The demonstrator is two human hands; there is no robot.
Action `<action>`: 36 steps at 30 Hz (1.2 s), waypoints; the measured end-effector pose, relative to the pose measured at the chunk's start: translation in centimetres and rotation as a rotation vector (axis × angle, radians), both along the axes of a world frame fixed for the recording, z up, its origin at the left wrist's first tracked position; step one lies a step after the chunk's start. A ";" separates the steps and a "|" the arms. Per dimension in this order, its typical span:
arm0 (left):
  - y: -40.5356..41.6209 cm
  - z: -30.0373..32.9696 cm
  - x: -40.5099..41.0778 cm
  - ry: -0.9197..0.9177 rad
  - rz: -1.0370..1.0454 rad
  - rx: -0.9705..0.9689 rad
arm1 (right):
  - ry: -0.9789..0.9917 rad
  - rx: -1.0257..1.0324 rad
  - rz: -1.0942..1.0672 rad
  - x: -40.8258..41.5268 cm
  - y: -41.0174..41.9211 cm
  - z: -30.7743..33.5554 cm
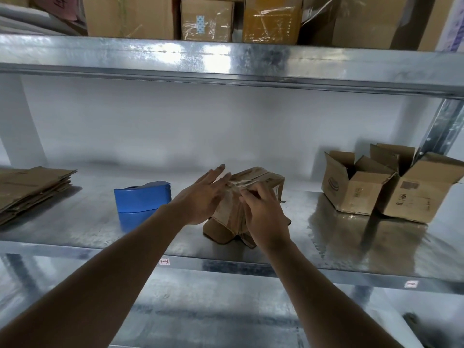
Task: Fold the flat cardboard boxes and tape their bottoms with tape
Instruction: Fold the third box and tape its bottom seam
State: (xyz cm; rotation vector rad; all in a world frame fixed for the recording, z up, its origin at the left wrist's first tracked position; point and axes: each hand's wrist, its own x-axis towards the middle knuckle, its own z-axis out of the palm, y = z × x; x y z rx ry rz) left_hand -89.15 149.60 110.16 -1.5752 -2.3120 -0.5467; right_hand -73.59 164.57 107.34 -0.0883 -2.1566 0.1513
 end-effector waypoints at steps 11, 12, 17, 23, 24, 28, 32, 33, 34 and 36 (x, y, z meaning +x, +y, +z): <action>0.0 1.8 1.7 -0.060 -0.223 0.147 | 0.112 -0.063 -0.020 1.3 1.4 0.7; 0.1 1.9 1.8 -0.062 -0.220 0.142 | 0.110 -0.052 -0.014 1.3 1.4 0.8; -0.1 1.2 0.5 -0.063 -0.071 0.075 | 0.001 -0.086 0.006 0.2 2.0 0.1; 0.1 0.1 0.4 -0.080 0.060 -0.083 | 0.012 -0.156 0.024 0.3 2.9 0.0; 0.3 -0.2 0.4 -0.101 0.046 -0.075 | -0.002 -0.175 0.029 0.3 2.9 0.3; 0.9 -0.6 0.6 -0.149 0.029 -0.001 | -0.039 -0.173 0.010 0.5 2.3 1.6; 1.0 -0.4 1.0 -0.139 0.010 0.026 | -0.063 -0.191 -0.075 0.4 2.1 2.2; 1.0 -0.5 1.0 -0.134 0.005 0.025 | -0.073 -0.171 -0.070 0.4 2.0 2.2; 1.0 -0.6 1.0 -0.131 0.003 0.020 | -0.094 -0.124 -0.055 0.3 1.9 2.1; 1.0 -0.8 0.9 -0.132 0.010 0.002 | -0.150 0.007 -0.026 -0.1 1.8 1.5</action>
